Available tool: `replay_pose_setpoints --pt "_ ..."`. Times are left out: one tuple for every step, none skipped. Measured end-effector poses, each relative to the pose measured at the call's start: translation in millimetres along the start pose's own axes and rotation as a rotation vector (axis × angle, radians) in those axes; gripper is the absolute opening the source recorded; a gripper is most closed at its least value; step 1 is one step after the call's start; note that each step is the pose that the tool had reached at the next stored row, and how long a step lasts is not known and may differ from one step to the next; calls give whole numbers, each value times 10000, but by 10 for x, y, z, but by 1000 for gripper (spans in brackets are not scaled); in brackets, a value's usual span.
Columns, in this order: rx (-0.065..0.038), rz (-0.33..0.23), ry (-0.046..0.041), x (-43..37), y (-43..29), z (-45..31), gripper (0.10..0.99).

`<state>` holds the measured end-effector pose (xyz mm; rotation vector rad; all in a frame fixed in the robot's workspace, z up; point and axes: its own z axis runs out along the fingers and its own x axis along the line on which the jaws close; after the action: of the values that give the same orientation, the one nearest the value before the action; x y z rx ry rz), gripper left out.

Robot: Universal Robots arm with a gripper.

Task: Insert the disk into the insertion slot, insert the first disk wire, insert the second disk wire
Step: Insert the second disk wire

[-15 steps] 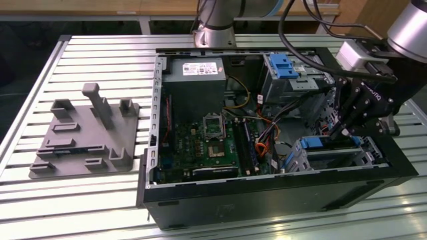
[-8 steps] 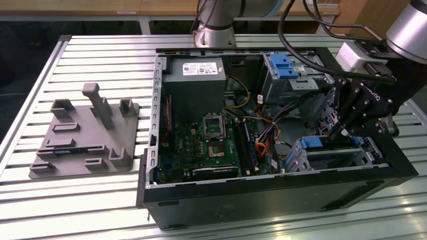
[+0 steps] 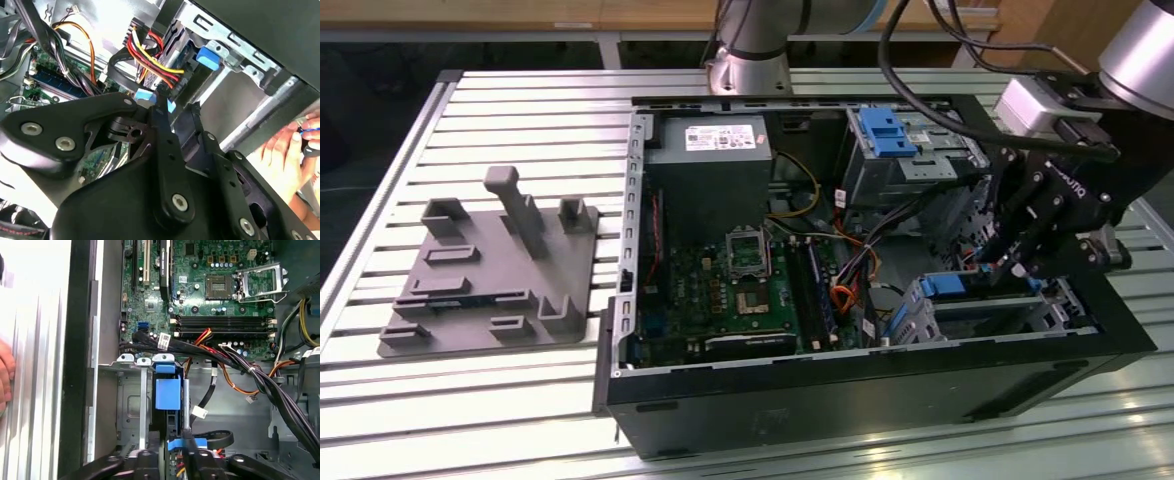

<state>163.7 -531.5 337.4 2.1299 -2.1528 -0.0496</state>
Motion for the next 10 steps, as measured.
replay_pose_setpoints --pt "0 0 -1 0 3 -28 333" --pt "0 0 -1 2 7 -65 333" --pt "0 0 0 3 11 -104 333" --pt "0 0 1 5 15 -148 333" --pt "0 0 0 7 20 -192 333" --pt "1 0 1 9 25 -237 333" --pt "1 0 0 12 29 -282 333" --pt "1 0 -1 14 34 -329 333" --pt "1 0 1 17 39 -375 333" --pt "2 -1 0 19 43 -418 333"
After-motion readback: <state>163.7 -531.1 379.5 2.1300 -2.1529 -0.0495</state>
